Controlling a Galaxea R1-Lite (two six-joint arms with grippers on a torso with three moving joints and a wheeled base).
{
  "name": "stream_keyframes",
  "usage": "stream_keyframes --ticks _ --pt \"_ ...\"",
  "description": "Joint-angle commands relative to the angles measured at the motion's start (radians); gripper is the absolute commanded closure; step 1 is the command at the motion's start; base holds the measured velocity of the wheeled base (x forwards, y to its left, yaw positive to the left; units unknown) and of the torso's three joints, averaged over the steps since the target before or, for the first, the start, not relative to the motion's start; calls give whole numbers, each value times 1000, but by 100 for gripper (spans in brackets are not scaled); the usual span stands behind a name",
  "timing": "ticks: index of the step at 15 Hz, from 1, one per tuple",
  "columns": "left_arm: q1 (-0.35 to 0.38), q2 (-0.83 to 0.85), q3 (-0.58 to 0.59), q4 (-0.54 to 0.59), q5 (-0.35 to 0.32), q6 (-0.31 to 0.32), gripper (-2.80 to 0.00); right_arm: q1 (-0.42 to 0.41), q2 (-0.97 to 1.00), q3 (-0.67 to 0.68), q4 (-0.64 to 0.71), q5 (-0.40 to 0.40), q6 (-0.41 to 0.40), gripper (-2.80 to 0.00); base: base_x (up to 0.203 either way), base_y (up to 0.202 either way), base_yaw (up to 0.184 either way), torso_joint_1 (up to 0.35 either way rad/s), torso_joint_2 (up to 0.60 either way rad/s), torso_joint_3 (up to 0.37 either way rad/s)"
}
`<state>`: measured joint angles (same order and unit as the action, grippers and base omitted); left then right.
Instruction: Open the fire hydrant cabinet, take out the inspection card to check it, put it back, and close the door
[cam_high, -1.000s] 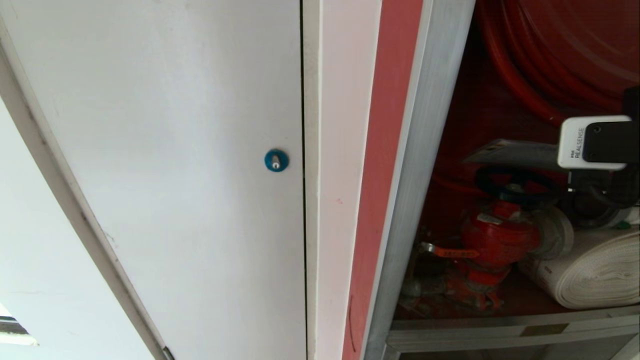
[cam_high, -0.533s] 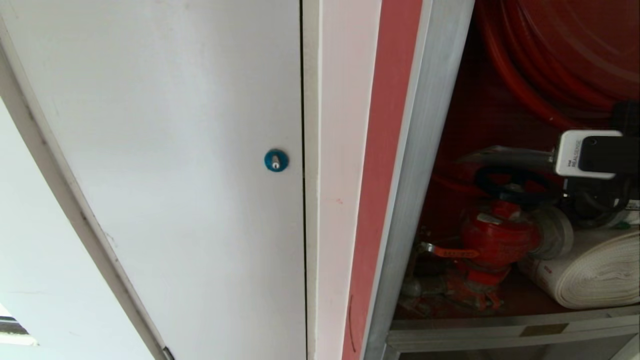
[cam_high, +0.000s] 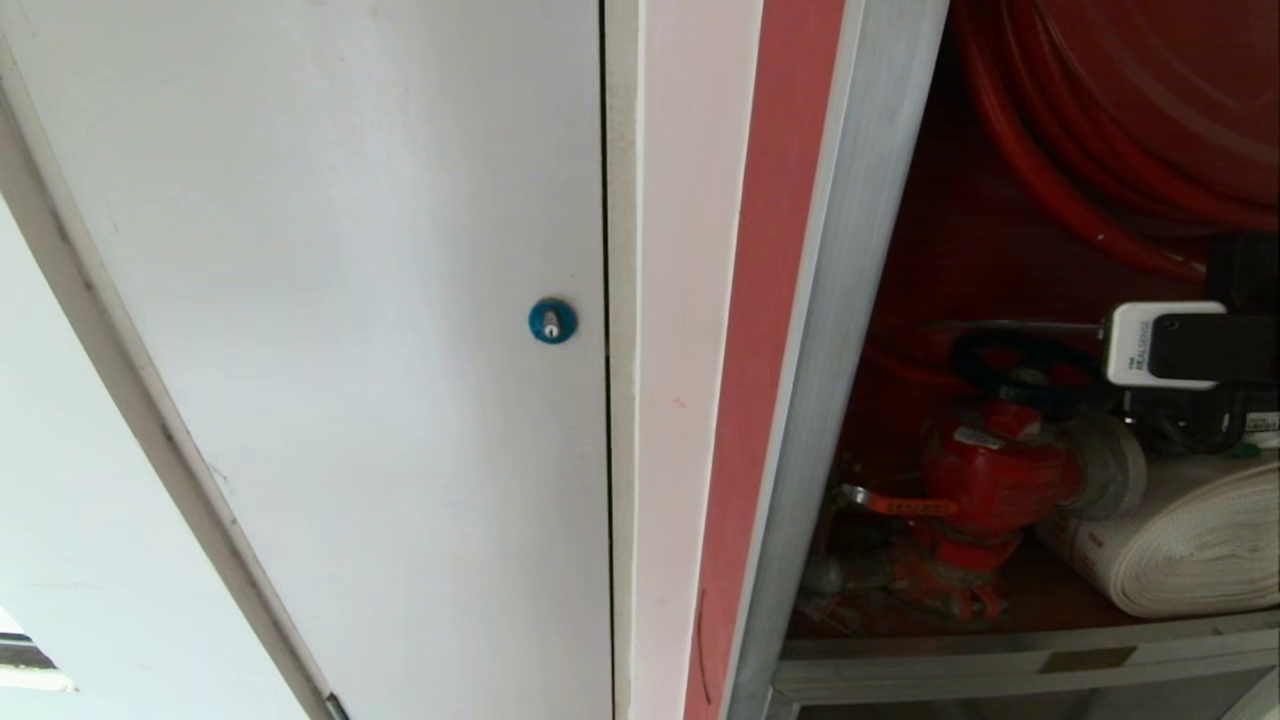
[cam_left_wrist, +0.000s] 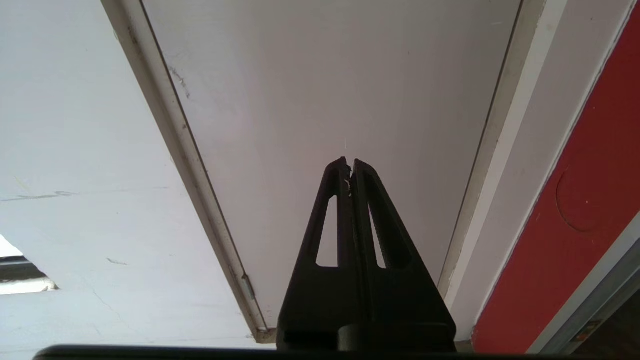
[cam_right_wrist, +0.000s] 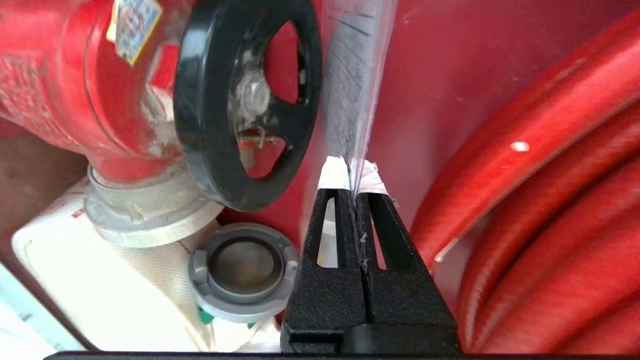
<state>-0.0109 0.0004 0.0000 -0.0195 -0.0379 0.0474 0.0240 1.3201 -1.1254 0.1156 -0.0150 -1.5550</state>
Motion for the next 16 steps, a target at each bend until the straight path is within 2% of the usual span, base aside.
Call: stream_keyframes --ticks 1,5,16 --pt "0 0 12 0 0 0 0 -17 16 11 -5 23 -14 0 0 0 0 0 0 0" --pt "0 1 12 0 0 0 0 -22 44 13 -53 26 -22 0 0 0 0 0 0 0" --pt "0 0 12 0 0 0 0 -55 30 54 -54 43 -47 0 0 0 0 0 0 0"
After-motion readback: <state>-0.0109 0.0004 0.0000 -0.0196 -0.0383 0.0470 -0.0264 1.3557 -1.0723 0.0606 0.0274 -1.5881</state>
